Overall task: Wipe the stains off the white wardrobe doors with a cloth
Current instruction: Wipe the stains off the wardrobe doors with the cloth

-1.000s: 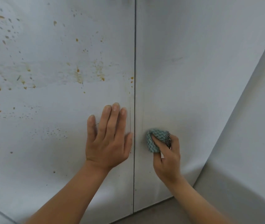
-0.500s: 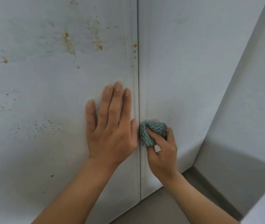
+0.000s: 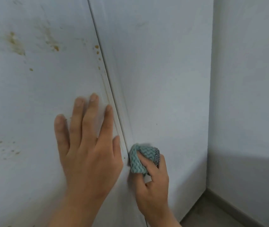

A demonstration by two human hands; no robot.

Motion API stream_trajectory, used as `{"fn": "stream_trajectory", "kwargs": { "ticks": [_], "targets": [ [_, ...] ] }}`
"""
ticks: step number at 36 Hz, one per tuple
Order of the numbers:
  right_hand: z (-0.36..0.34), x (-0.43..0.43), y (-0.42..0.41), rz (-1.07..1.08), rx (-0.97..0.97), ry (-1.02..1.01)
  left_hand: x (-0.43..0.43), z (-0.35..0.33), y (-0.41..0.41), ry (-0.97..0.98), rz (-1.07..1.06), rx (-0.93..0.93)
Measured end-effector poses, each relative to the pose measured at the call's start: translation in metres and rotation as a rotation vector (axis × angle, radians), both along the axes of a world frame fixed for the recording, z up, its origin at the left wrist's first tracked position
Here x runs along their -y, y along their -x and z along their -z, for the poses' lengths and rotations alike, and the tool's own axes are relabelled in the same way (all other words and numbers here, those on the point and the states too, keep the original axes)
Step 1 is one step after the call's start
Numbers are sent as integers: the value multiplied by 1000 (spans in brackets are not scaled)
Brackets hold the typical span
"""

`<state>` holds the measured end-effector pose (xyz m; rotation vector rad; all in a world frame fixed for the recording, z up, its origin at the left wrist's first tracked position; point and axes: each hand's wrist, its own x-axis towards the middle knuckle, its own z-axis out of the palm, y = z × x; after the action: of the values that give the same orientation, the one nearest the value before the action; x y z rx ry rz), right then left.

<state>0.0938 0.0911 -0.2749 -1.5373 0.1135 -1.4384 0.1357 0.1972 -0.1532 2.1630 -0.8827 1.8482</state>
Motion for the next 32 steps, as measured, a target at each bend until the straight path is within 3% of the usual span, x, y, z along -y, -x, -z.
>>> {"fn": "stream_trajectory", "kwargs": {
  "ticks": [5, 10, 15, 23, 27, 32],
  "targets": [
    [-37, 4, 8, -82, -95, -10, 4, -5, 4, -4, -12, -21],
    [-32, -5, 7, -94, -98, -30, 6, -4, 11, 9, -3, -46],
    [-6, -12, 15, -134, -75, -203, 5, 17, 8, -46, -3, -23],
    [-56, 0, 10, -101, -22, -222, -3, 34, -1, -53, 35, 15],
    [-24, 1, 1, -38, -76, -244, 1, 40, -4, -32, 34, 64],
    [13, -14, 4, 22, -88, -412, 3, 44, -3, -45, 35, 62]
  ]
}}
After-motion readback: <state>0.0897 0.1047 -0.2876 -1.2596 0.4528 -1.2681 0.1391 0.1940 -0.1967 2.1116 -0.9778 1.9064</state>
